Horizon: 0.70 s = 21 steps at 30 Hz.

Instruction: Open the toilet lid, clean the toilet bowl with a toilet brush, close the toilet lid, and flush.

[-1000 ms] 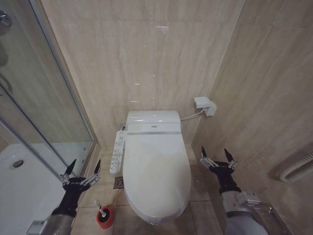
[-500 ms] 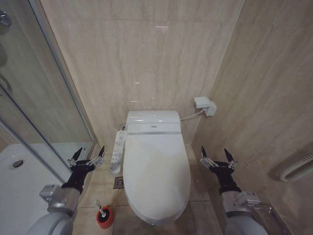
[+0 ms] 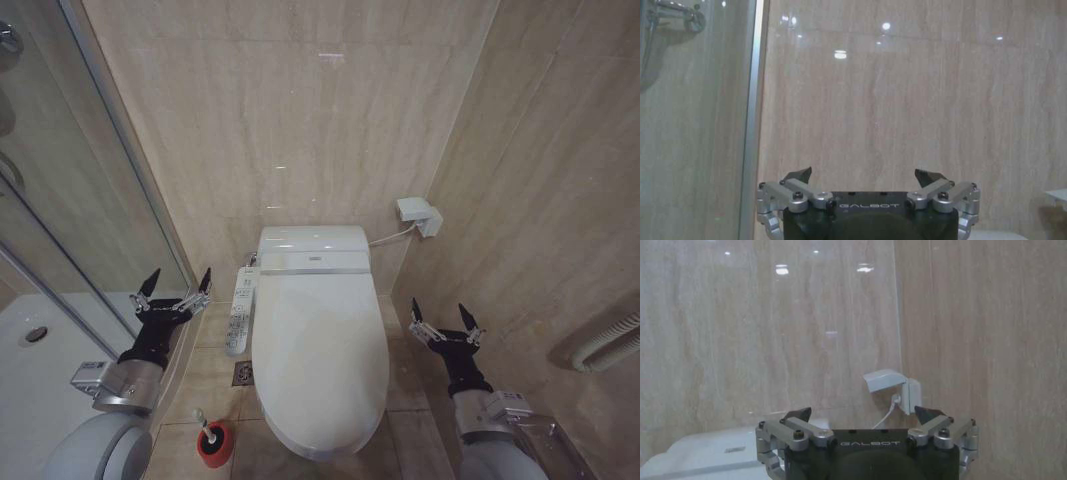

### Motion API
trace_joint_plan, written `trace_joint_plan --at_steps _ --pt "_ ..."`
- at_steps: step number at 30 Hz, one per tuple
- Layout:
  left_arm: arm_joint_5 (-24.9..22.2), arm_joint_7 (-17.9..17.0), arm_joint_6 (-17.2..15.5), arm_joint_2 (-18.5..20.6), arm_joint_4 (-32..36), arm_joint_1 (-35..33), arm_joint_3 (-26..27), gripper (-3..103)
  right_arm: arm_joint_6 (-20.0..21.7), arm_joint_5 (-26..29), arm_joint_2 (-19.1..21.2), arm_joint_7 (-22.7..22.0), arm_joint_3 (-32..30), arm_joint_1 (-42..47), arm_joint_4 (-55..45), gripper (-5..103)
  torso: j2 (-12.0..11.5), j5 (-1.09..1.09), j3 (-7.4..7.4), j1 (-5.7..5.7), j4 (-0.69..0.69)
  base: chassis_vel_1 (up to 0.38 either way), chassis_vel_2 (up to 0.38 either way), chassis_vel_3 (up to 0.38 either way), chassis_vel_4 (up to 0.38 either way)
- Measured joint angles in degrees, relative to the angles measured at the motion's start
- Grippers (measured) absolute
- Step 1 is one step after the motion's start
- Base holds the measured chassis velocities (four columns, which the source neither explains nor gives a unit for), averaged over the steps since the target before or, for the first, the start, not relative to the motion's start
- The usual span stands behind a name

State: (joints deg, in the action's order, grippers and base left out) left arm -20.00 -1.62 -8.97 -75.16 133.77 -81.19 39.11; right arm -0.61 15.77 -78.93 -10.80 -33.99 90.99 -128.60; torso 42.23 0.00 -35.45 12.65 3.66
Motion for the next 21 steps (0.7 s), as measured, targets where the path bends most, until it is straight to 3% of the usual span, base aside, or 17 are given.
trace_joint_plan --at_steps 7,10,11,15,16,19,21 --pt "0.16 0.13 1.36 -0.01 -0.94 0.08 -0.16 100 0.0 0.0 0.0 0.0 0.0 0.0 0.0 100 0.0 0.02 0.0 0.0 0.0 0.0 0.0 0.0 0.0" --pt "0.53 0.69 6.15 -0.31 -6.68 0.41 -0.83 100 0.0 0.0 0.0 0.01 0.0 0.0 0.0 100 0.0 -0.01 0.0 0.0 0.01 0.0 0.0 0.0 0.0" --pt "0.53 0.69 6.15 -0.31 -6.68 0.41 -0.83 100 0.0 0.0 0.0 0.01 0.0 0.0 0.0 100 0.0 -0.01 0.0 0.0 0.01 0.0 0.0 0.0 0.0" --pt "1.07 1.63 13.52 -0.77 -15.27 0.92 -1.75 100 0.0 0.0 0.0 0.0 0.0 0.0 0.0 100 0.0 0.0 0.0 0.0 0.01 0.0 0.0 0.0 0.0" --pt "1.07 1.63 13.52 -0.77 -15.27 0.92 -1.75 100 0.0 0.0 0.0 0.0 0.0 0.0 0.0 100 0.0 0.0 0.0 0.0 0.01 0.0 0.0 0.0 0.0" --pt "1.43 2.25 18.37 -1.1 -21.05 1.23 -2.41 100 0.0 0.0 0.0 -0.01 0.0 0.0 0.0 100 -0.01 -0.02 0.0 0.0 0.0 0.0 0.0 0.0 0.0" --pt "1.53 2.38 19.57 -1.16 -21.94 1.25 -2.51 100 0.0 0.0 0.0 0.0 0.0 0.0 0.0 100 -0.01 -0.01 0.0 0.0 0.01 0.0 0.0 0.0 0.0"
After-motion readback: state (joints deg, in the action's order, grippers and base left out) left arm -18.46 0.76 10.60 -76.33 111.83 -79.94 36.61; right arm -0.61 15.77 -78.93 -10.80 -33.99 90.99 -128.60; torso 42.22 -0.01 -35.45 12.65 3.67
